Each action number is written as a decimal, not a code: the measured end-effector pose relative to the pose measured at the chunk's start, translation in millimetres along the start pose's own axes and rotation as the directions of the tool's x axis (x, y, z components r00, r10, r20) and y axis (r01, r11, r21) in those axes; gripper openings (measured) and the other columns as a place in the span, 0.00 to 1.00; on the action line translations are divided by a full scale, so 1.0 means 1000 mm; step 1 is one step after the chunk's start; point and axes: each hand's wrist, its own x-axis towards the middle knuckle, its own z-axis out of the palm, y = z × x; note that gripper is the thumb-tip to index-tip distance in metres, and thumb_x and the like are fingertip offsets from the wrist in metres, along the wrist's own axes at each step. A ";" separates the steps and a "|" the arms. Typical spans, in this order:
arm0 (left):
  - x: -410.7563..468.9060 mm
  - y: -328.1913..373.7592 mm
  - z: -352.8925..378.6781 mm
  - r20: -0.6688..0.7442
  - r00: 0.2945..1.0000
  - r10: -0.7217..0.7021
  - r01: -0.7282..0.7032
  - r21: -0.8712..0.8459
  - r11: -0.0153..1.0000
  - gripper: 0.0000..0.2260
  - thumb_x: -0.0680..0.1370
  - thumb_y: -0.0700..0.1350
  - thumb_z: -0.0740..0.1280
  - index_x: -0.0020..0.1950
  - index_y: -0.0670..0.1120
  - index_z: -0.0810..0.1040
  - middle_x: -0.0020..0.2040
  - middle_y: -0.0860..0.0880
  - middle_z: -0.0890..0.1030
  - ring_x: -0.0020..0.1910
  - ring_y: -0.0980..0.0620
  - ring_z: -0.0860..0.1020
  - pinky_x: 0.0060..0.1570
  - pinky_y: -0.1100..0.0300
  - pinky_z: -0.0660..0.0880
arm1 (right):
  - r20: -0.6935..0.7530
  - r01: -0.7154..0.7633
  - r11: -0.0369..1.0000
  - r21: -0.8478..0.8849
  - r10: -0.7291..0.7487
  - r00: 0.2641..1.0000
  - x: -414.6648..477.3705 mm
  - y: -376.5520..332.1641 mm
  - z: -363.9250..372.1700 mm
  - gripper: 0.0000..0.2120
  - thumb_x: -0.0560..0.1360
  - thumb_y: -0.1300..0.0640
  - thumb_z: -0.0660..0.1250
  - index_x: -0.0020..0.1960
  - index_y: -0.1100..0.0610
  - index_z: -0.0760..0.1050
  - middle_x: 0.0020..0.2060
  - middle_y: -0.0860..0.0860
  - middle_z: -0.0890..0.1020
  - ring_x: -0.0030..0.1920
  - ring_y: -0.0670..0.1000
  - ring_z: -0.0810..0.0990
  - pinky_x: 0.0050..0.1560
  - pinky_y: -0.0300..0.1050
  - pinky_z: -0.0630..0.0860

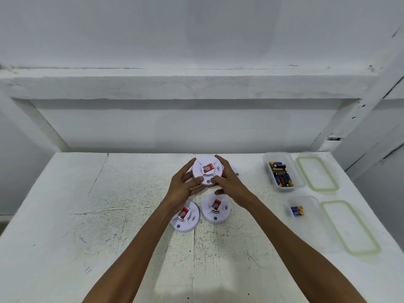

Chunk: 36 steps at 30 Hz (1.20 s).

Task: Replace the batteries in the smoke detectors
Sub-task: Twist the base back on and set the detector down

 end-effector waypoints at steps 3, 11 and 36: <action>0.000 -0.001 0.001 0.006 1.000 0.000 0.000 0.004 1.000 0.29 0.77 0.32 0.72 0.75 0.52 0.72 0.64 0.45 0.83 0.59 0.40 0.84 0.58 0.42 0.81 | 0.001 -0.001 1.000 0.004 0.001 1.000 0.000 0.001 0.000 0.31 0.79 0.63 0.64 0.76 0.42 0.58 0.67 0.48 0.74 0.60 0.50 0.79 0.40 0.42 0.81; 0.000 0.000 0.001 0.013 1.000 -0.005 0.005 -0.002 1.000 0.30 0.77 0.31 0.72 0.76 0.51 0.72 0.63 0.45 0.84 0.59 0.40 0.84 0.59 0.42 0.81 | 0.000 0.001 1.000 0.007 -0.001 1.000 0.000 0.001 -0.001 0.31 0.79 0.63 0.64 0.76 0.42 0.58 0.67 0.48 0.74 0.60 0.50 0.79 0.40 0.42 0.81; 0.006 0.001 -0.028 -0.002 1.000 -0.019 0.018 -0.043 0.999 0.27 0.77 0.30 0.71 0.72 0.51 0.75 0.61 0.43 0.84 0.59 0.39 0.84 0.58 0.42 0.81 | 0.046 -0.029 0.997 0.068 0.026 0.999 0.017 0.000 0.019 0.32 0.77 0.64 0.67 0.75 0.43 0.61 0.65 0.50 0.77 0.58 0.53 0.81 0.43 0.45 0.82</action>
